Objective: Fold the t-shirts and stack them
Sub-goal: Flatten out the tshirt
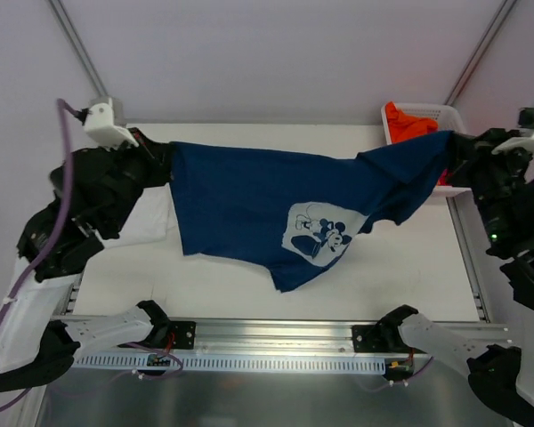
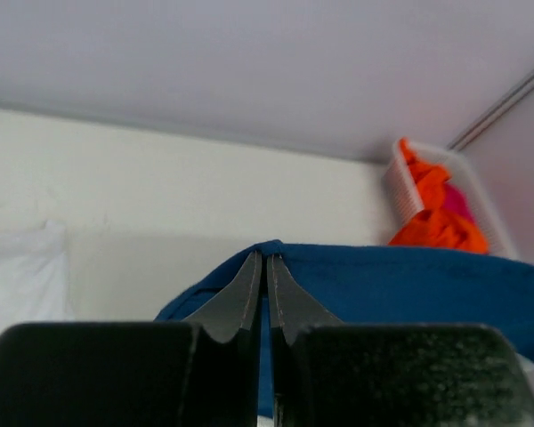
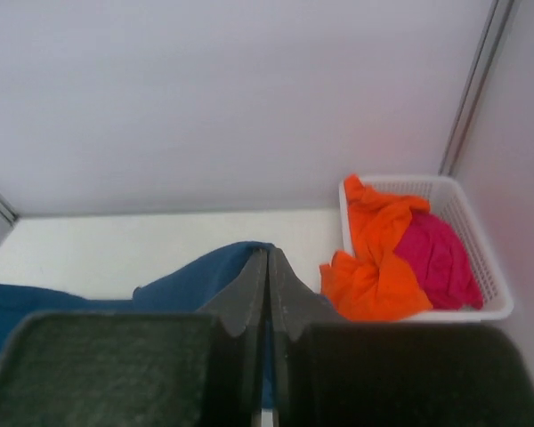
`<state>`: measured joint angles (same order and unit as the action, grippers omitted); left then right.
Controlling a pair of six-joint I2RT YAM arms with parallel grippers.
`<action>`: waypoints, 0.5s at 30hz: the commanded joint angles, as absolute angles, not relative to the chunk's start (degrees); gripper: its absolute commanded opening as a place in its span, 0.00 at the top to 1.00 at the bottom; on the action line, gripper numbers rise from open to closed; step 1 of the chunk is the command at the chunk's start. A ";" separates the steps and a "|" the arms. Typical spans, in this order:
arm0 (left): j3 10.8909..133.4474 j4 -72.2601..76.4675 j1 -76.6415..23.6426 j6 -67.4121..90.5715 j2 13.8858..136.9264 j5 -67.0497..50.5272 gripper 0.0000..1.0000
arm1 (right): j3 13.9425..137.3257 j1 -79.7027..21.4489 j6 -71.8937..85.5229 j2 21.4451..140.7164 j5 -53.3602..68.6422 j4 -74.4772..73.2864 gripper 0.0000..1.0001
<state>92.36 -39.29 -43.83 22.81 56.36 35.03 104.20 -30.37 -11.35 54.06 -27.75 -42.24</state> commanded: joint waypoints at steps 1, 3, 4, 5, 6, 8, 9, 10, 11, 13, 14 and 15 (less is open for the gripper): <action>102.80 -38.93 -43.95 18.98 54.06 26.66 1.00 | 113.77 -30.41 -16.17 54.57 -24.89 -39.02 1.00; 106.42 -40.07 -43.95 19.07 54.05 20.94 1.00 | 118.89 -30.50 -16.35 56.16 -22.78 -39.64 1.00; 110.09 -40.60 -43.95 19.51 54.40 19.18 1.00 | 124.48 -30.41 -16.35 56.95 -20.41 -40.16 0.99; 111.69 -41.13 -43.95 19.77 54.40 15.42 1.00 | 127.41 -30.50 -15.83 58.35 -19.17 -41.47 1.00; 113.10 -41.65 -43.95 20.21 54.40 13.47 1.00 | 130.23 -30.50 -15.65 58.97 -17.94 -42.18 1.00; 116.01 -41.84 -43.95 21.53 53.88 9.51 1.00 | 135.69 -30.50 -14.51 59.33 -15.04 -42.71 1.00; 116.71 -41.84 -43.95 21.97 53.70 6.36 1.00 | 136.40 -30.50 -14.24 58.89 -14.25 -42.45 0.99; 118.11 -42.01 -43.95 22.67 53.27 4.94 1.00 | 136.93 -30.50 -13.89 58.45 -12.85 -42.19 1.00; 118.82 -41.92 -43.95 23.02 53.09 3.70 1.00 | 137.19 -30.50 -12.93 57.84 -12.40 -41.32 1.00; 120.31 -42.10 -43.95 23.99 52.56 0.18 1.00 | 136.41 -30.50 -11.96 55.12 -9.51 -39.73 1.00; 120.50 -42.10 -43.95 24.52 52.21 -1.65 1.00 | 135.45 -30.50 -11.43 54.15 -8.54 -38.16 0.99; 120.59 -42.10 -43.95 25.48 52.03 -2.54 1.00 | 134.92 -30.50 -10.03 52.23 -7.39 -37.19 0.99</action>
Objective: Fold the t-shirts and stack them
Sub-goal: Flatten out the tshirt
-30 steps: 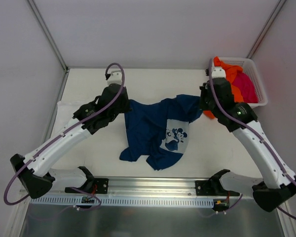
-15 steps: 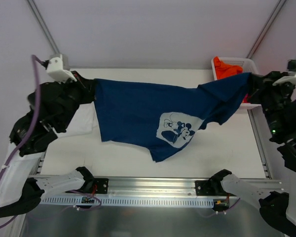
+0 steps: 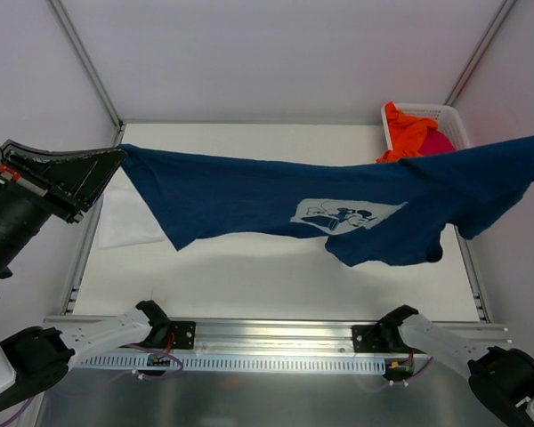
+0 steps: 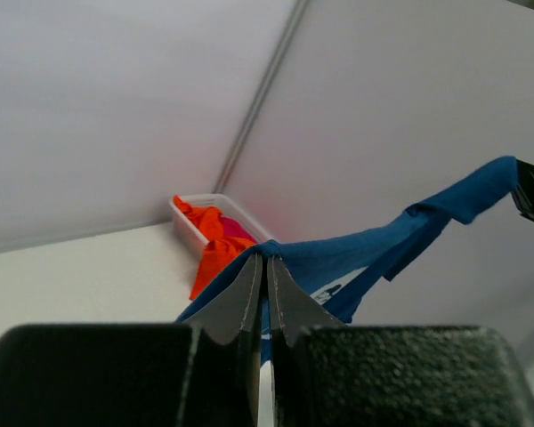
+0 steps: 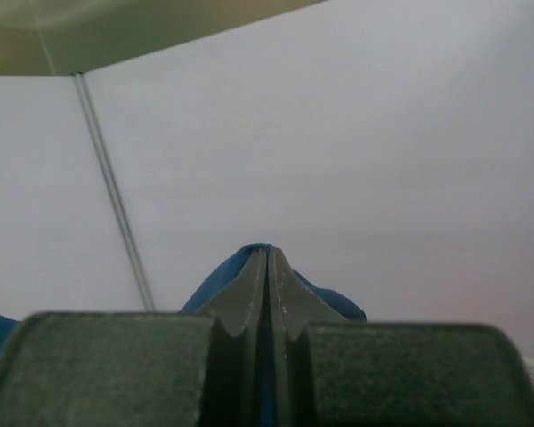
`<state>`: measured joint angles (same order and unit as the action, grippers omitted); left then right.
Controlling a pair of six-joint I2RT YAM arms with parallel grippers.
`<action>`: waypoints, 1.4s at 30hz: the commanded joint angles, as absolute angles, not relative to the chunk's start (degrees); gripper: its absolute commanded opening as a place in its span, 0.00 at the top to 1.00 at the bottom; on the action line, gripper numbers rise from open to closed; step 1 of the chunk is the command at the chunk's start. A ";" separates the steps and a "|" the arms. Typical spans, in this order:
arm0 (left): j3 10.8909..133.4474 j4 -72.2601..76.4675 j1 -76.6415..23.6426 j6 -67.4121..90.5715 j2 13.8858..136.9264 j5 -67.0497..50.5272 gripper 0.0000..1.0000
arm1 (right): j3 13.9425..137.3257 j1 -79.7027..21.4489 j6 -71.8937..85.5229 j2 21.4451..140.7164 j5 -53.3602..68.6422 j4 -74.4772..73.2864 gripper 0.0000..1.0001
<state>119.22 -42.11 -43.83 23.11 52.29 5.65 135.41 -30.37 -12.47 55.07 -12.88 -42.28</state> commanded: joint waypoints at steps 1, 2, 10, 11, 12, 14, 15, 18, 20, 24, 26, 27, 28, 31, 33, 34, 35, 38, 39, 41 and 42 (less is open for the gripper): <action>120.85 -42.01 -43.95 25.84 51.51 -4.29 1.00 | 134.48 -30.59 -9.67 51.51 -5.64 -36.31 1.00; 121.02 -42.01 -43.95 26.10 51.33 -5.09 1.00 | 134.39 -30.59 -9.23 50.89 -5.19 -35.17 0.99; 124.62 -42.01 -43.95 23.92 55.01 -5.73 1.00 | 133.34 -31.73 -9.57 50.45 -4.56 -34.01 0.99; 125.15 -42.01 -43.95 23.04 55.80 -2.06 1.00 | 132.90 -32.08 -10.19 51.49 -5.09 -34.01 1.00; 125.68 -42.10 -43.95 21.90 56.77 -0.19 1.00 | 132.37 -32.34 -10.89 52.20 -6.05 -34.01 0.99; 127.43 -42.10 -43.95 18.73 59.84 4.90 1.00 | 131.92 -33.30 -13.87 55.17 -9.04 -33.93 1.00; 128.14 -42.19 -43.86 16.55 61.07 8.66 1.00 | 131.92 -33.40 -14.84 56.41 -10.10 -33.93 1.00; 130.95 -42.10 -43.95 13.29 65.82 16.92 1.00 | 133.15 -33.58 -18.27 62.02 -13.53 -33.84 0.99; 132.45 -42.10 -43.86 11.70 69.42 21.42 1.00 | 134.03 -33.66 -20.03 64.85 -14.94 -33.75 0.99; 128.87 -42.10 -33.18 15.43 74.00 20.15 1.00 | 131.85 -32.70 -21.71 71.09 -16.70 -31.73 1.00; 122.37 -41.75 -21.69 19.23 75.84 11.88 1.00 | 128.69 -28.32 -20.14 73.47 -14.51 -29.20 1.00; 117.73 -41.40 -18.75 22.12 78.02 10.47 1.00 | 124.41 -25.78 -15.95 74.09 -10.15 -27.96 1.00; 115.51 -40.61 -16.63 22.84 79.35 10.46 1.00 | 121.49 -20.62 -13.65 75.14 -7.85 -24.38 1.00; 109.44 -35.69 -10.84 24.78 85.66 8.27 1.00 | 113.13 -13.65 -7.75 78.56 -3.09 -19.79 0.99; 108.90 -33.94 -9.32 25.83 92.24 8.96 1.00 | 111.10 -11.87 -6.68 84.62 -1.77 -16.88 0.99; 109.16 -33.49 -8.01 26.27 94.81 9.05 1.00 | 111.44 -10.65 -6.16 87.25 -1.93 -16.44 1.00; 109.25 -32.79 -7.39 26.54 97.27 9.66 1.00 | 111.88 -10.29 -5.98 92.58 -2.19 -16.09 0.99; 112.58 -29.54 -5.63 27.16 108.08 10.36 1.00 | 118.19 -8.88 -5.02 104.96 -3.34 -16.17 0.99; 115.98 -28.84 -5.28 27.25 113.67 10.81 1.00 | 120.65 -8.79 -4.49 108.34 -3.25 -16.43 0.99; 120.04 -28.22 -5.01 26.46 118.80 13.17 0.97 | 129.75 -8.35 -3.35 115.28 -2.64 -16.79 0.98; 124.32 -27.86 -5.01 25.85 123.09 15.97 0.91 | 133.82 -8.26 -2.99 122.62 -1.07 -17.48 0.68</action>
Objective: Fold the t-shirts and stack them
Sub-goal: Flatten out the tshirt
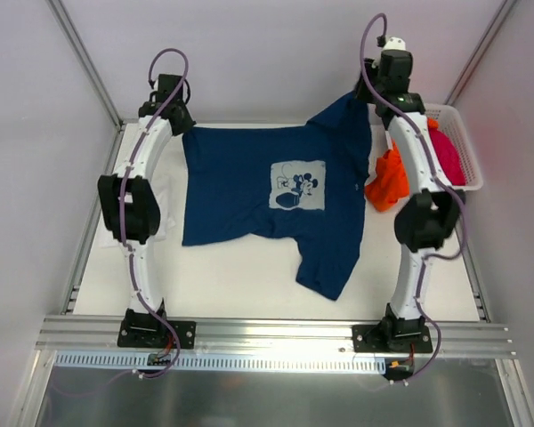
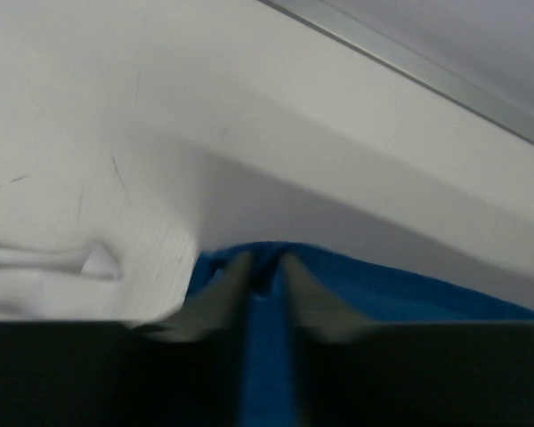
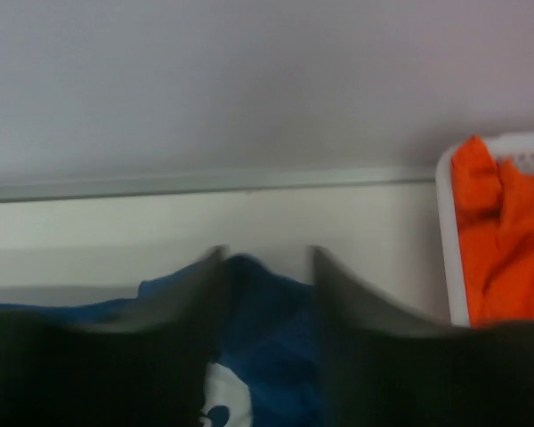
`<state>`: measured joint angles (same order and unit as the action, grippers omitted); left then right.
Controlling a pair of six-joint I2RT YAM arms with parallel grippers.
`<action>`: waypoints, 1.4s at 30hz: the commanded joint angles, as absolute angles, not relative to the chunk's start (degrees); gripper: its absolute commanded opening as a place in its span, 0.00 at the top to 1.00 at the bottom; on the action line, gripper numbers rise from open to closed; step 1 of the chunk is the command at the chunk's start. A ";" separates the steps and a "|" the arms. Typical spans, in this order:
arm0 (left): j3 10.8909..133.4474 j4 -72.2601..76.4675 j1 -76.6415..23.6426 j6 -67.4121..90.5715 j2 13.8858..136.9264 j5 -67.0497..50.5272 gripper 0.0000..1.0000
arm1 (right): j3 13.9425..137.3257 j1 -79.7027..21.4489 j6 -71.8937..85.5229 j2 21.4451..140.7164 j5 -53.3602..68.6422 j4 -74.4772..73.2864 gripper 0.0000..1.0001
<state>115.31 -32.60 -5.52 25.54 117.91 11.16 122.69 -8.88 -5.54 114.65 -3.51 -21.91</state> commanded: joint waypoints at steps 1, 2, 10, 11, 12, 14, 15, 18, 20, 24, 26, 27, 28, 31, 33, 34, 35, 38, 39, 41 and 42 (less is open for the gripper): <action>126.28 -27.51 -5.01 24.97 124.79 17.13 0.64 | 137.86 -8.17 -2.81 125.91 -0.62 -18.62 0.30; 128.30 -27.51 -5.01 23.66 126.28 18.18 0.30 | 144.43 -8.17 -2.29 128.91 0.78 -19.15 0.04; 128.07 -23.56 -5.89 19.16 120.25 21.20 0.01 | 123.24 -8.35 -2.99 119.56 1.40 -3.44 0.00; 126.75 -23.55 -5.98 20.47 118.67 19.62 0.01 | 121.83 -8.70 -3.25 118.14 1.75 -3.69 0.01; 123.00 -23.55 -6.32 21.44 115.00 18.03 0.01 | 120.34 -9.05 -3.77 116.99 1.06 -4.56 0.00; 117.36 -23.47 -7.38 24.42 110.68 15.65 0.01 | 118.31 -10.72 -6.58 113.48 -2.35 -7.37 0.01; 111.07 -23.12 -8.34 25.13 106.56 16.25 0.01 | 117.43 -11.33 -7.11 112.34 -5.33 -8.69 0.01; 99.78 -23.03 -12.38 27.50 100.91 17.32 0.04 | 113.39 -14.40 -7.03 108.12 -10.54 -16.84 0.00; 94.86 -22.94 -15.20 29.17 98.80 16.35 0.20 | 109.70 -15.38 -5.19 105.05 -11.69 -20.02 0.15; 83.79 -23.03 -18.63 31.64 95.02 12.76 1.00 | 100.48 -17.48 -0.18 99.78 -7.92 -25.48 1.00; 80.88 -23.03 -19.51 31.73 94.92 12.04 1.00 | 93.36 -18.28 1.83 96.53 -6.77 -25.31 0.99; 80.08 -23.11 -19.60 31.64 95.27 10.91 1.00 | 91.16 -19.06 2.72 95.55 -6.77 -25.40 1.00; 79.55 -23.38 -19.51 31.55 95.62 10.20 1.00 | 89.14 -19.33 3.51 94.75 -5.90 -25.40 0.99; 77.44 -24.43 -19.51 32.69 97.73 6.17 1.00 | 82.28 -19.95 6.85 92.64 -1.42 -25.40 1.00; 75.85 -24.78 -19.60 33.57 99.40 3.97 1.00 | 77.97 -21.18 8.26 92.02 1.83 -24.87 1.00; 74.46 -24.96 -19.60 34.62 100.10 3.61 1.00 | 76.74 -21.70 8.44 91.93 1.93 -24.87 0.99; 73.92 -24.96 -19.69 34.80 100.37 3.52 1.00 | 74.81 -22.84 8.79 91.93 1.32 -24.70 0.99; 71.99 -25.05 -19.95 35.68 101.07 2.20 1.00 | 71.99 -24.51 9.84 92.02 1.93 -24.09 0.99; 71.46 -25.14 -20.13 35.86 101.07 1.68 1.00 | 70.24 -24.96 10.89 92.11 2.02 -23.91 1.00; 69.53 -25.22 -20.39 36.74 100.72 0.97 1.00 | 67.34 -26.44 11.60 92.02 2.20 -23.12 0.99; 68.74 -25.31 -20.48 37.09 100.64 0.79 1.00 | 66.54 -26.98 12.65 91.93 1.85 -23.12 1.00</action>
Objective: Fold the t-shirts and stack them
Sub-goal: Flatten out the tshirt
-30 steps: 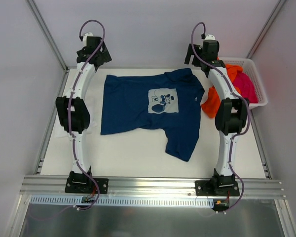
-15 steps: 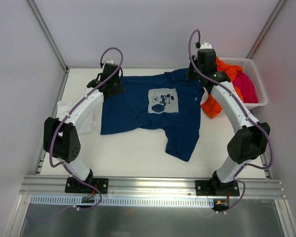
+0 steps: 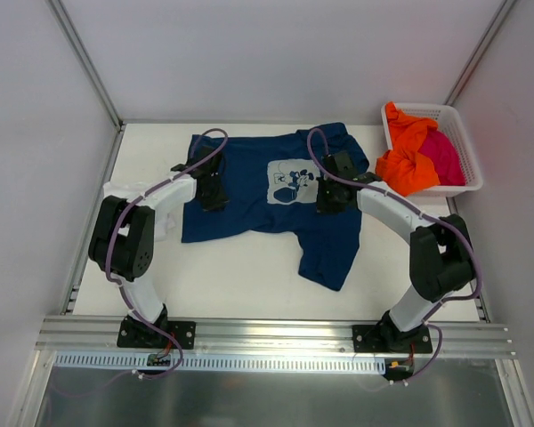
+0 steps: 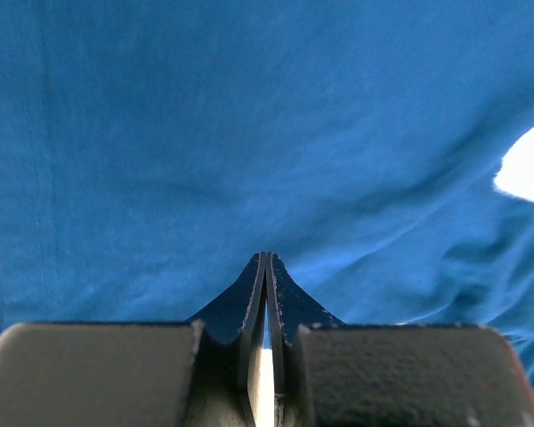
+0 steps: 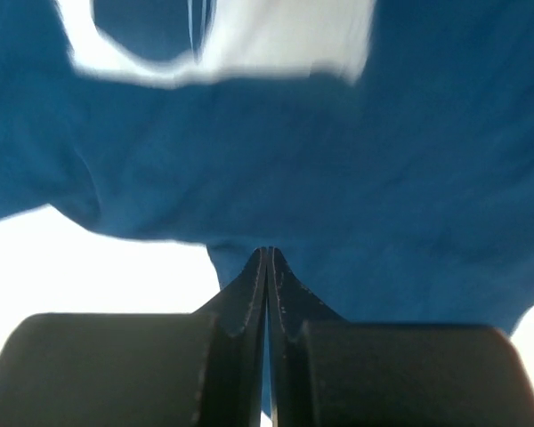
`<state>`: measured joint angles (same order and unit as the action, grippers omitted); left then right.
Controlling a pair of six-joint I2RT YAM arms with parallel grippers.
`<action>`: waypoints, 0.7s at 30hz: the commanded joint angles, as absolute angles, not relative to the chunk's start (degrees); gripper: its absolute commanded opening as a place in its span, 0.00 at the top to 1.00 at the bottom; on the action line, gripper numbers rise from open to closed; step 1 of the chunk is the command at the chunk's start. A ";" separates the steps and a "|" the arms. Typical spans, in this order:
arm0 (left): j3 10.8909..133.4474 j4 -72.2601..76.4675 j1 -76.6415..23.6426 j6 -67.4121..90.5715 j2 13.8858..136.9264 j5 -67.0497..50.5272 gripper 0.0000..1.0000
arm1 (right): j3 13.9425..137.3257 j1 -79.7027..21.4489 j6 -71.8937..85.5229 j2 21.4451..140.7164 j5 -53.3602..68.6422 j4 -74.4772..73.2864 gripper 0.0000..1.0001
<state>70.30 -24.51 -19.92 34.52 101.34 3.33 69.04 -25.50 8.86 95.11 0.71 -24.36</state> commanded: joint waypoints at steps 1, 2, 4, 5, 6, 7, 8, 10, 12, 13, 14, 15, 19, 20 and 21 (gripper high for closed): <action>67.34 -25.49 -20.48 37.61 100.46 0.53 1.00 | 65.84 -27.59 13.00 91.93 1.58 -23.20 0.99; 66.54 -25.58 -20.57 37.79 100.37 -0.69 1.00 | 64.35 -28.55 13.36 91.93 1.41 -23.38 1.00; 64.70 -25.66 -21.09 37.97 100.28 -2.02 1.00 | 62.59 -30.40 14.94 91.50 0.71 -23.12 1.00; 64.08 -25.84 -21.44 37.97 100.28 -1.85 1.00 | 61.80 -31.02 15.29 91.32 0.53 -23.03 1.00; 62.85 -25.93 -22.32 38.23 100.02 -1.32 1.00 | 60.22 -31.63 15.73 91.06 0.35 -22.85 0.99; 62.32 -25.93 -22.85 38.32 99.85 -0.71 1.00 | 59.51 -33.03 16.60 90.53 -0.26 -22.68 0.99; 61.79 -26.01 -23.29 38.32 99.76 -0.36 1.00 | 58.72 -33.83 17.05 90.35 -1.83 -22.68 0.99; 60.47 -26.02 -24.51 38.58 99.15 -0.35 1.00 | 56.35 -36.02 18.71 89.74 -3.15 -22.50 1.00; 59.59 -26.28 -25.40 38.85 98.62 1.31 1.00 | 54.68 -37.61 19.77 88.86 -4.21 -22.67 1.00; 58.72 -26.11 -26.10 38.93 98.00 1.58 1.00 | 53.01 -39.18 20.38 88.51 -5.70 -23.11 1.00; 58.28 -26.28 -26.45 39.11 97.82 1.93 1.00 | 52.22 -40.07 21.61 87.72 -6.50 -23.29 1.00; 57.58 -26.37 -26.63 39.02 97.74 2.54 1.00 | 51.34 -41.12 22.32 87.37 -7.03 -23.38 1.00; 55.20 -26.63 -27.42 39.29 97.38 2.72 1.00 | 48.17 -47.26 25.83 85.61 -10.62 -25.13 1.00; 54.67 -26.63 -27.94 39.46 96.95 2.81 1.00 | 47.03 -48.33 27.49 85.26 -11.33 -25.57 1.00; 53.36 -26.72 -28.38 39.81 95.81 2.90 1.00 | 46.50 -49.56 28.38 84.73 -11.95 -26.01 1.00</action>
<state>56.86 -23.16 -26.98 38.46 97.49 1.10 47.92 -46.54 22.94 87.79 -7.55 -23.81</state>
